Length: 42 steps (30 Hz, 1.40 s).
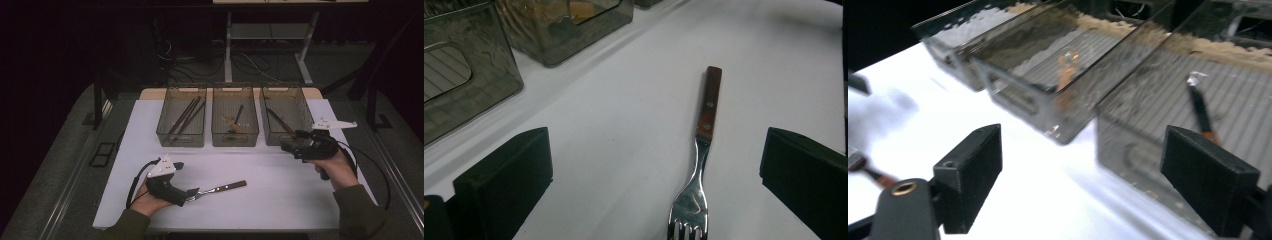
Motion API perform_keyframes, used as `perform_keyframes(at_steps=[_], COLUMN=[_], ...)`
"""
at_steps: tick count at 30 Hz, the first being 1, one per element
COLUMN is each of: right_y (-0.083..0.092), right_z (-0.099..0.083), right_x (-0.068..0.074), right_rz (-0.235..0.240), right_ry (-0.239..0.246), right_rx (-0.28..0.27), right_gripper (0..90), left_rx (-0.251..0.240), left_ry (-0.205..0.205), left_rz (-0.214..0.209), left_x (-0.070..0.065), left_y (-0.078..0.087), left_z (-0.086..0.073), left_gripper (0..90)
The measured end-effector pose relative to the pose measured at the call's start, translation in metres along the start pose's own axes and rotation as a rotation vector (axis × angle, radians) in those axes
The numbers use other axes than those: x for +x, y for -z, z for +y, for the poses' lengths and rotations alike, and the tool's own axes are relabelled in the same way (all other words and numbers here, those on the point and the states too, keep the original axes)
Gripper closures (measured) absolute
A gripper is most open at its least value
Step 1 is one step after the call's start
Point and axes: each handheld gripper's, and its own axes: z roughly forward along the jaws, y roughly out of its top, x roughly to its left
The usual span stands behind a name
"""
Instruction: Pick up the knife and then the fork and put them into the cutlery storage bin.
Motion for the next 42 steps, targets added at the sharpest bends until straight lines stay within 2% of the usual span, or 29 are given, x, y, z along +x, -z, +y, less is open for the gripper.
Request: perform_keyframes(at_steps=[5,9,10,14,17,19,23,27,29,32,33,34,35,36,38,39,41,42], right_y=[0.0,0.001,0.001,0.001,0.0,0.0,0.0,-0.001,-0.001,-0.002,-0.002,-0.002,-0.002,-0.002,-0.002,-0.002,-0.002,-0.002], right_z=[-0.026,-0.047,-0.052,-0.065,-0.072,-0.077,-0.082,-0.082,-0.082,-0.083,-0.083,-0.082,-0.082,-0.082,-0.082,-0.082,-0.082,-0.082], right_x=[0.017,0.024,0.026,0.032,0.037,0.04,0.044,0.044,0.044,0.044,0.044,0.045,0.045,0.045,0.045,0.045,0.046,0.046], right_rz=[0.023,0.03,0.028,0.072,0.098,0.109,0.114,0.117,0.115,0.116,0.117,0.118,0.12,0.122,0.123,0.123,0.126,0.126], right_ry=[0.039,0.036,0.037,0.042,0.065,0.069,0.086,0.086,0.092,0.094,0.094,0.094,0.093,0.094,0.095,0.095,0.097,0.098], right_rx=[0.031,0.036,0.035,0.05,0.066,0.076,0.087,0.086,0.09,0.094,0.092,0.092,0.091,0.092,0.093,0.093,0.092,0.091], right_gripper=[14.9,14.0,14.0,14.0,14.0,14.0,14.0,14.0,14.0,14.0,14.0,14.0,14.0,14.0,14.0,14.0,13.9,14.0], left_rx=[0.019,0.02,0.022,0.037,0.074,0.112,0.178,0.26,0.294,0.326,0.351,0.349,0.345,0.355,0.361,0.371,0.393,0.388], left_ry=[-0.008,-0.006,-0.009,-0.017,-0.033,-0.06,-0.099,-0.138,-0.163,-0.155,-0.174,-0.164,-0.174,-0.154,-0.174,-0.164,-0.206,-0.188], left_rz=[-0.024,-0.046,-0.055,-0.073,-0.102,-0.128,-0.157,-0.194,-0.198,-0.2,-0.196,-0.191,-0.19,-0.193,-0.195,-0.196,-0.195,-0.193], left_x=[-0.003,-0.004,-0.003,-0.003,-0.005,-0.007,-0.015,-0.023,-0.026,-0.029,-0.028,-0.028,-0.027,-0.027,-0.025,-0.025,-0.023,-0.025], left_y=[-0.004,-0.006,-0.006,-0.011,-0.018,-0.023,-0.038,-0.055,-0.063,-0.071,-0.073,-0.074,-0.076,-0.077,-0.08,-0.081,-0.083,-0.083], left_z=[0.005,0.012,0.014,0.021,0.026,0.031,0.037,0.038,0.038,0.037,0.037,0.036,0.037,0.036,0.036,0.036,0.035,0.034], left_gripper=[3.5,10.1,13.6,23.2,33.5,41.0,52.7,60.3,62.8,66.7,67.9,68.0,68.6,69.3,70.1,70.2,70.2,70.2])
